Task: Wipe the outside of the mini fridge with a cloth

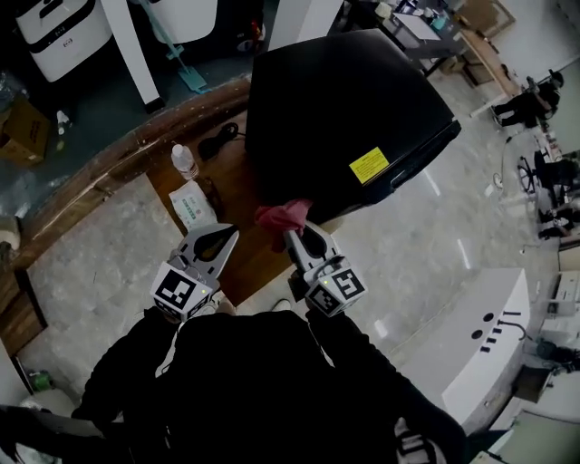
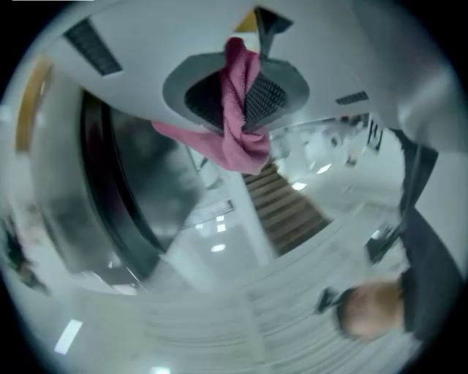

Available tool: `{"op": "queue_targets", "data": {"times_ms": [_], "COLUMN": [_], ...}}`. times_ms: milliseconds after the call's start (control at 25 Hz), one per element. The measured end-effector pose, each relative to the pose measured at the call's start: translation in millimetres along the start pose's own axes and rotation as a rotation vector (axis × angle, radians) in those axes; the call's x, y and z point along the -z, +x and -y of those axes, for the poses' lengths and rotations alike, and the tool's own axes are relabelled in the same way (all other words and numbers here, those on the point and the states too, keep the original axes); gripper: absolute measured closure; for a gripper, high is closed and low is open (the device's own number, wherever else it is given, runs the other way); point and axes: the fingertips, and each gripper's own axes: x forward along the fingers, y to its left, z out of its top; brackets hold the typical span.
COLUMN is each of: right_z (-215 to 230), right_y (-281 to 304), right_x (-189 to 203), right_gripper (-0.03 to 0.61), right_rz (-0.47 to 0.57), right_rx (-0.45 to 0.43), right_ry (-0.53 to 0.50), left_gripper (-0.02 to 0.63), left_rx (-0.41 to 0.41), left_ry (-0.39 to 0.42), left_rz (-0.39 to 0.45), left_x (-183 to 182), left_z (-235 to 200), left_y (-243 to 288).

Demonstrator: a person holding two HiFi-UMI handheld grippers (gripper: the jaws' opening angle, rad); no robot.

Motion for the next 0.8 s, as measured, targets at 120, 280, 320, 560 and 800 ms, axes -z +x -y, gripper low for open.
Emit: {"op": "queue_targets", "data": {"times_ms": [120,280,320,560,800], "right_z": [-17.6,-15.7,-15.3,-12.6,-14.1], "right_y": [-38.2,-80.5,-87.6,-149.8,-193.1], "right_x": [-8.6,-31.0,-33.7,-47.6,-57.5], "right_gripper": [0.517,0.517,0.517,0.517,0.518], "right_rz": [-0.052,-0.049,-0.04,-0.02,0.0], "right_rx": [-0.1,-0.156,-0.163,-0.204,-0.246], "right_ry": [-0.171,-0.246,-0.256,-0.29,-0.328], "left_gripper": [0.607,0.607,0.607,0.607,0.607], "left_rx": [-0.047,-0.09,-0.096,-0.146,-0.188], "left_ry": [-0.008,0.019,0.03,0.048,0.047], "left_rz": [0.041,0.083,0.084,0.112,0.117], "left_x": [-18.2,-39.7,-39.0,-40.5,-37.5], "left_z": [42.7,89.8,97.8,163.7,211.5], "left_y": [5.5,21.5,23.4,28.7,30.0]}}
